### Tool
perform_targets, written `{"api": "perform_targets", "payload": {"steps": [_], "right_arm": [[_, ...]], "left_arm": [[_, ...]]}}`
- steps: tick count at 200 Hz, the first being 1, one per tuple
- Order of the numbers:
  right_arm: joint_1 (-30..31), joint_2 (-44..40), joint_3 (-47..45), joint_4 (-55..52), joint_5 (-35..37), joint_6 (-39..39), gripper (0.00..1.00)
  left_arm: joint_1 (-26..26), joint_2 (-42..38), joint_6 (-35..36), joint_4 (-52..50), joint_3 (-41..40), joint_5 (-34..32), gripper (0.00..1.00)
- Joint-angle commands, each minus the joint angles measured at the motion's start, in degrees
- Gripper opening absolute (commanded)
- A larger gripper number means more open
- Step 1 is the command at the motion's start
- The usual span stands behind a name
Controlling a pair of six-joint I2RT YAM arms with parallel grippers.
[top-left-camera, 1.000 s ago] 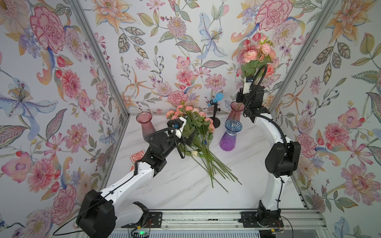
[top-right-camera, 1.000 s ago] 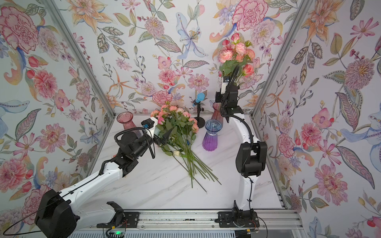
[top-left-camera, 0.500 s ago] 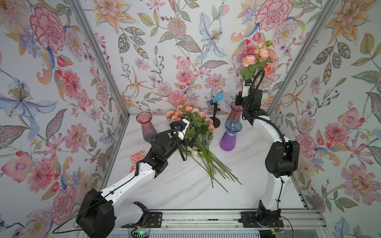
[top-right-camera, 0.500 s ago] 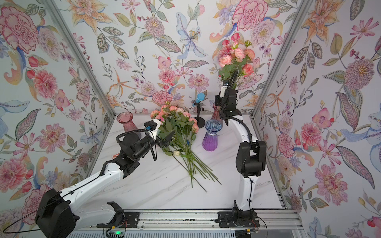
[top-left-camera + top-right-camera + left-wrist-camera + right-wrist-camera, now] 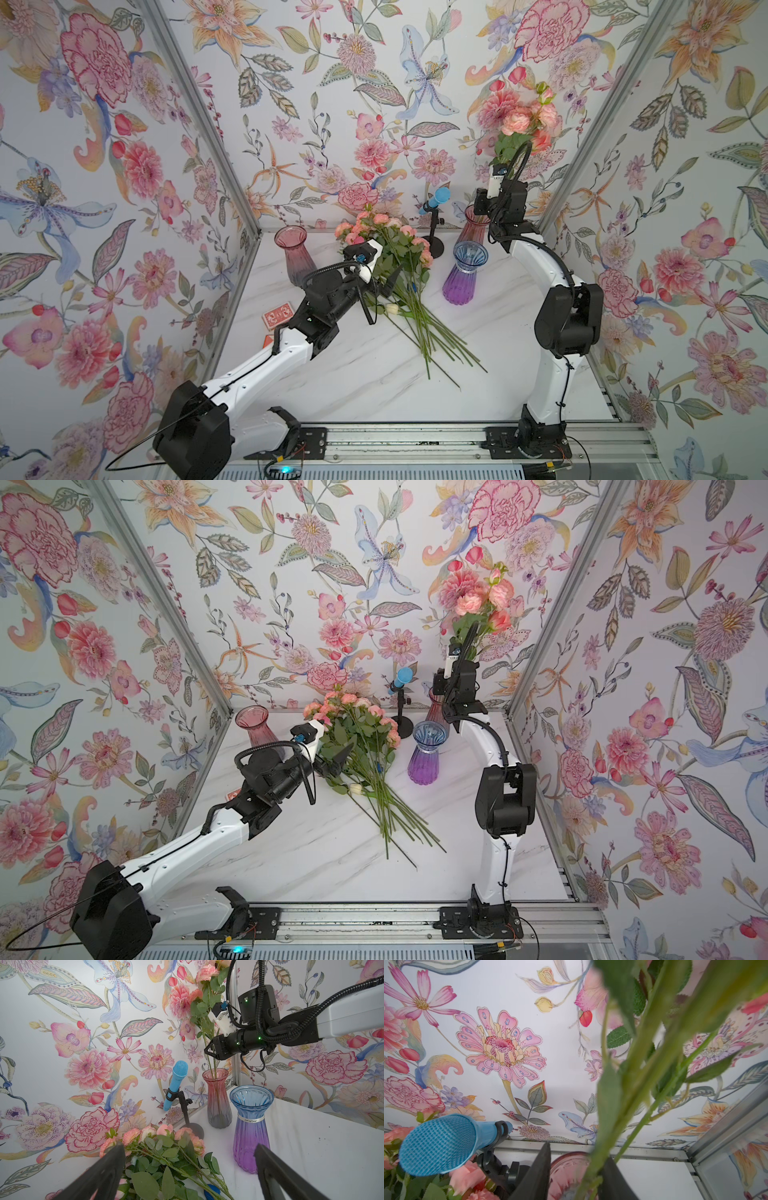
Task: Place the pink flowers into the vase
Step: Place the flower in the vase.
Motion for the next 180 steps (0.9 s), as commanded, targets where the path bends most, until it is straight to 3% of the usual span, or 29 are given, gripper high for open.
{"api": "perform_targets", "payload": {"steps": [1,25,42,74,98,126,180], "right_arm": [[-0.2,-0.2,1.9,-0.7,0.5,-0.3,0.43],[-0.1,-0.5,2.4,-0.9,0.6,-0.5,0.49],[-0.1,-0.8,2.5,-1.0,0.7,-0.5,0.63],[-0.3,-1.2,2.8,-1.3,0.8,-0.9,0.78],[-0.3,-1.6,2.8,-1.5,0.9,-1.3,0.83],[-0.3,-2.0,2.8,-2.2,1.2,-1.5,1.00],[-0.5,-2.3,3.1,-5.4,1.6,-1.7,0.99]], "left_arm": [[-0.7,-0.4,1.2,0.8,-1.0,-0.5,1.00],[-0.7,-0.4,1.2,1.0,-1.0,-0.3,1.00],[-0.7,-0.4,1.2,0.9,-1.0,-0.3,1.00],[-0.7,-0.4,1.1,0.9,-1.0,-0.3,1.00],[-0.7,-0.5,1.0,1.0,-1.0,-0.3,1.00],[-0.7,-0.7,1.0,1.0,-1.0,-0.3,1.00],[-0.7,-1.1,1.0,1.0,-1.1,-0.3,1.00]]}}
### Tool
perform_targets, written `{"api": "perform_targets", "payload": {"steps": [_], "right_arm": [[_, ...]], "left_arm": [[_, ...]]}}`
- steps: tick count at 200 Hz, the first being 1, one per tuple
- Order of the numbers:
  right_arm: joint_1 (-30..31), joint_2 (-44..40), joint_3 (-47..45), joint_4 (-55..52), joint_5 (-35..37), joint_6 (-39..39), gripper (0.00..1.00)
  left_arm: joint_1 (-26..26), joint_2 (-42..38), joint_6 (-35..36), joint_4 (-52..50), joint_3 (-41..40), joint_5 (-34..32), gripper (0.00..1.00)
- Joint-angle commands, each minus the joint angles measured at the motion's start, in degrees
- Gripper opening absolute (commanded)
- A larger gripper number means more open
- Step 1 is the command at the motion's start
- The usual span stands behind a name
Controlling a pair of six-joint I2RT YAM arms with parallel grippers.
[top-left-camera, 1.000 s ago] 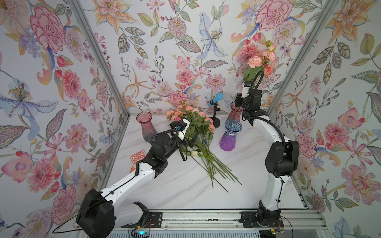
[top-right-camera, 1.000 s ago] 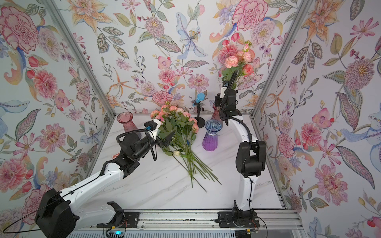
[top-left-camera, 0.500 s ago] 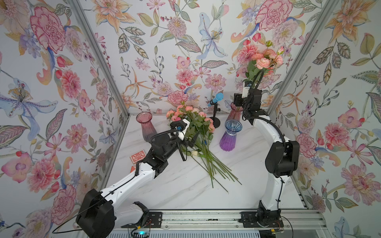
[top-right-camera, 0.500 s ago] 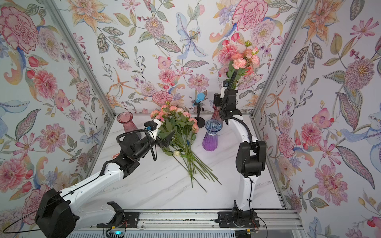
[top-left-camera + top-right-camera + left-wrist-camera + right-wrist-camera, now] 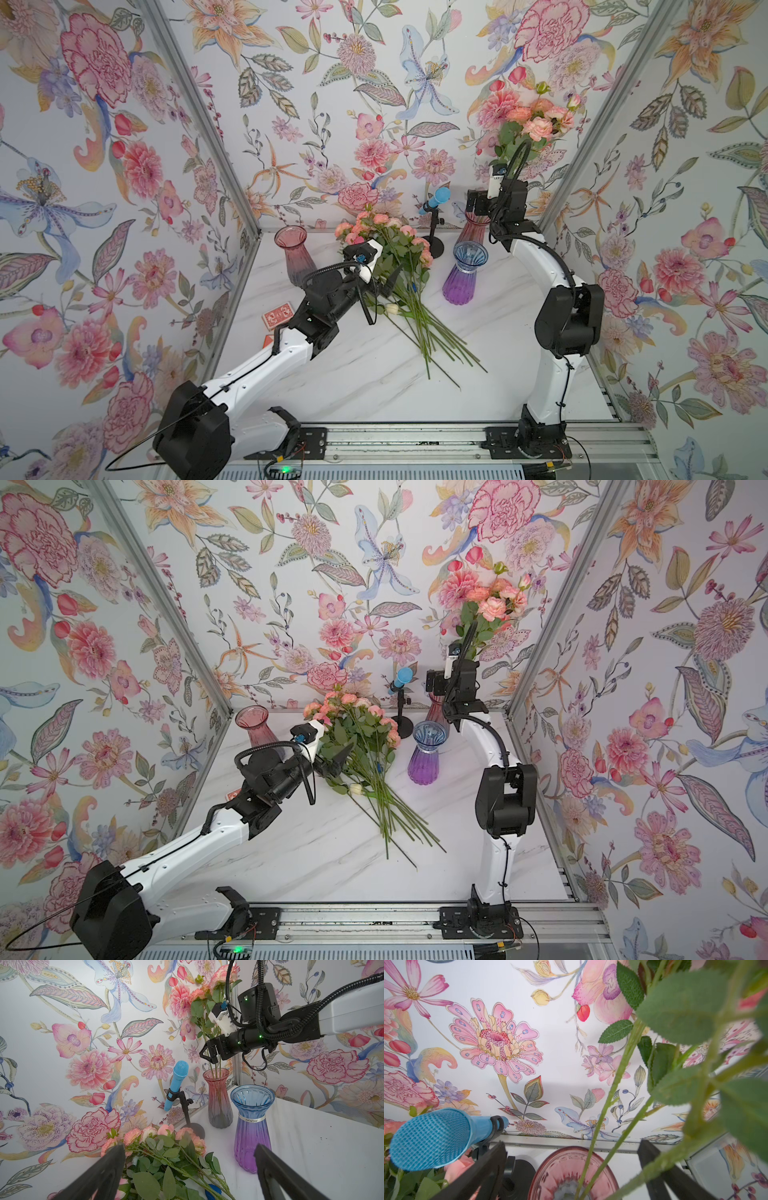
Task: Place the pink flowers into the vase
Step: Place the flower in the vase.
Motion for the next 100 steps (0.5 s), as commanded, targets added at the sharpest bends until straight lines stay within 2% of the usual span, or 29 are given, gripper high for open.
{"api": "perform_targets", "payload": {"steps": [1,100], "right_arm": [[-0.4,-2.2,2.3,-2.6,0.8,-0.4,1.00],[-1.8,-2.8,4.0,-16.0,-0.2,5.9,0.99]], "left_arm": [[-0.7,-1.1,0.8,1.1,-1.1,-0.2,1.00],[-0.9,-1.2,0.7,1.1,-1.1,-0.1,1.00]]}}
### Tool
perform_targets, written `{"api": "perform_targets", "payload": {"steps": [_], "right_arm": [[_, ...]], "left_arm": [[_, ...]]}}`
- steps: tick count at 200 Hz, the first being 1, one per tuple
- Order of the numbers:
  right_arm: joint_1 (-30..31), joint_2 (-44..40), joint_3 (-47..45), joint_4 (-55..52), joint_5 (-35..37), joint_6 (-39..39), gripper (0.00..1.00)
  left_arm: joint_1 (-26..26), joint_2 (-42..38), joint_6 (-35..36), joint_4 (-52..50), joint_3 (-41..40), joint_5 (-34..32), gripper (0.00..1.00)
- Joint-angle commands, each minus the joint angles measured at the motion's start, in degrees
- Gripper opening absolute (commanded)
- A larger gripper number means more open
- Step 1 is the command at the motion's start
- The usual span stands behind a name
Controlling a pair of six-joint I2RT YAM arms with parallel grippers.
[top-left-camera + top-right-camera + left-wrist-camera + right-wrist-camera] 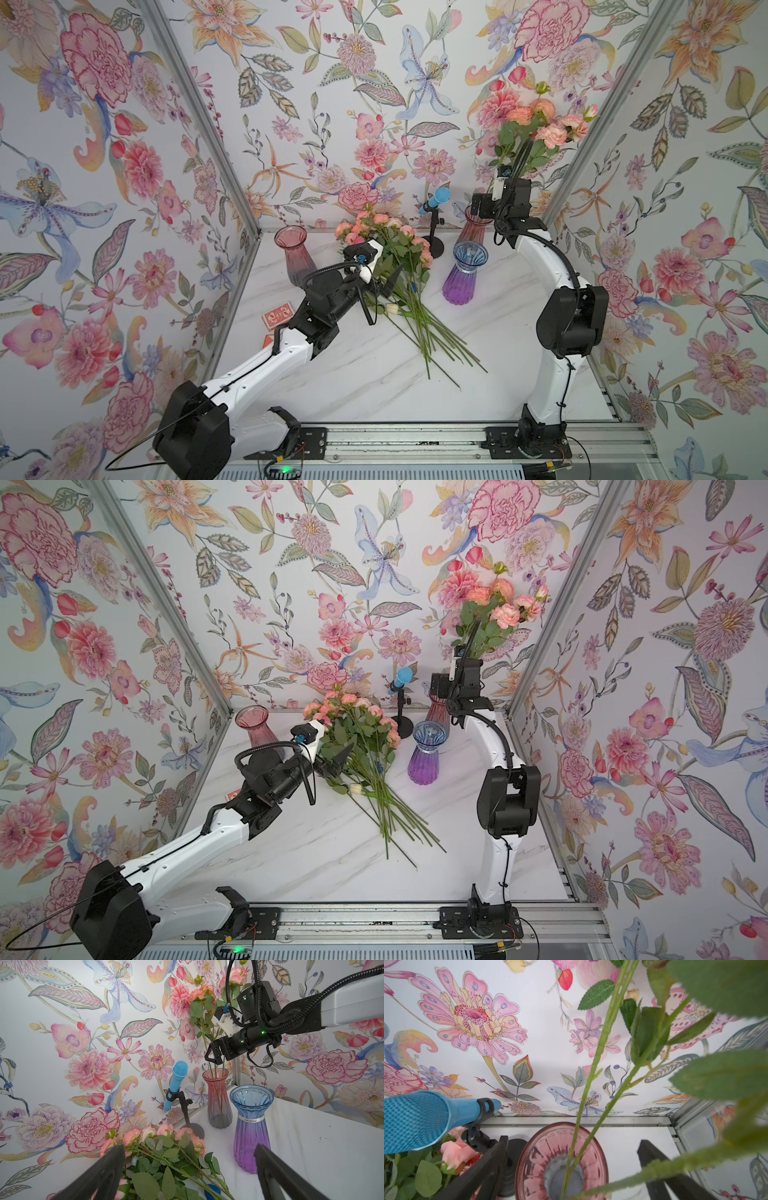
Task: Place the pink flowers into the vase
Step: Place the flower in the vase.
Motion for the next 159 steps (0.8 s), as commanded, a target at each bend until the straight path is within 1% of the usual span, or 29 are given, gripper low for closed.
{"api": "perform_targets", "payload": {"steps": [1,48,103,159], "right_arm": [[-0.4,-2.3,1.1,-4.7,-1.1,2.8,1.00],[-0.4,-3.0,0.9,-8.1,-1.4,4.4,0.99],[-0.4,-5.8,-2.4,-8.2,-1.9,4.3,0.99],[-0.3,-11.8,-7.1,-8.2,-3.3,5.4,0.99]], "left_arm": [[-0.8,-1.2,0.7,1.1,-1.1,0.0,1.00],[-0.9,-1.4,0.8,1.1,-1.1,-0.2,1.00],[-1.2,-1.7,1.0,1.0,-1.2,-0.2,1.00],[-1.2,-0.2,0.9,1.0,-1.2,-0.8,1.00]]}}
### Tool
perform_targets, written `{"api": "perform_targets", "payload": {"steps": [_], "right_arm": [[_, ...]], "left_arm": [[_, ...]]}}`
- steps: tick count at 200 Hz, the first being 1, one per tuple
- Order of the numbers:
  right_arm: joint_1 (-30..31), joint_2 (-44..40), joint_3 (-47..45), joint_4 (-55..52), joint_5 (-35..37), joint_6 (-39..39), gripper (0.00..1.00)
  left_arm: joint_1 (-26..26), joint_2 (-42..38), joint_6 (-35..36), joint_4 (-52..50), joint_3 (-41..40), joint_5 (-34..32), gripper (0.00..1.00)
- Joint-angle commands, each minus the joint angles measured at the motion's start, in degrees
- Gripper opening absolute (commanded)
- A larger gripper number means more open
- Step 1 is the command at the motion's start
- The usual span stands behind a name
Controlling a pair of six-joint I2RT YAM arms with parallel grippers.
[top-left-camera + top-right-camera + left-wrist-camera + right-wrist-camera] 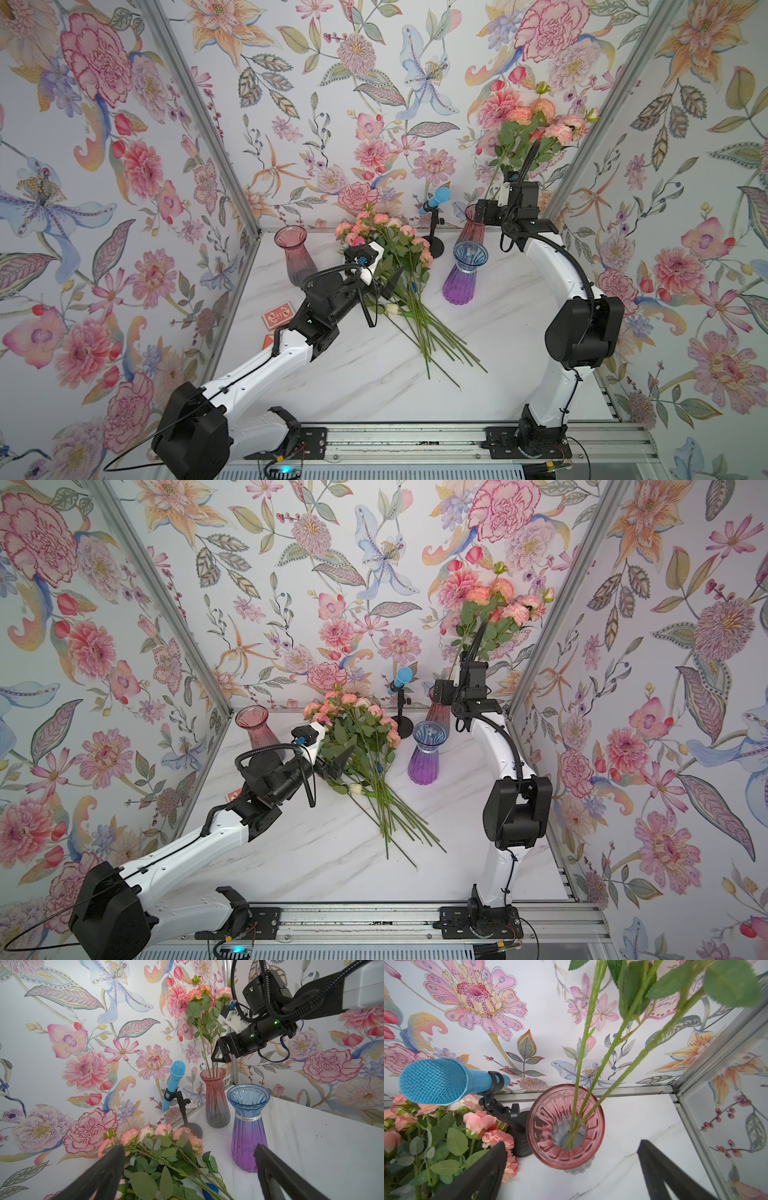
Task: Place the pink flowers into the vase
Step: Place the flower in the vase, then pick up the flower at the center of the board.
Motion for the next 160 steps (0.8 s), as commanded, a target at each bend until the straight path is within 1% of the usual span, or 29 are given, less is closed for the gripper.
{"api": "perform_targets", "payload": {"steps": [1,37,65,80,96,112,127,141,160], "right_arm": [[0.0,-4.5,-1.9,-0.6,-1.2,1.4,1.00],[1.1,-10.8,-5.5,-0.5,-1.5,3.1,0.99],[4.7,-15.3,-8.9,-0.6,-1.2,2.4,0.99],[7.8,-17.0,-10.5,-0.6,-0.3,0.2,0.99],[11.4,-18.7,-12.2,-0.5,0.5,-2.0,0.99],[15.3,-20.1,-13.6,-0.6,1.6,-3.8,0.99],[18.8,-21.4,-15.0,-0.3,1.9,-4.5,0.99],[21.6,-22.4,-16.5,0.4,1.8,-5.0,0.99],[24.7,-23.6,-18.8,0.9,1.8,-5.9,0.99]], "left_arm": [[-0.6,0.3,0.8,0.9,-0.6,-0.9,1.00],[-0.5,0.5,-0.5,1.5,-0.8,-2.4,1.00],[-0.4,1.0,-2.6,5.6,-2.9,-5.1,1.00],[-0.3,1.8,-5.3,8.2,-4.0,-9.3,1.00],[-0.1,3.0,-7.5,8.9,-4.4,-12.8,1.00],[0.4,3.9,-11.5,10.6,-5.7,-16.8,1.00],[1.4,5.4,-13.8,11.3,-6.1,-16.3,1.00],[2.1,8.0,-16.0,7.3,-3.7,-15.9,1.00],[4.2,12.2,-21.3,2.9,-0.5,-12.5,1.00]]}}
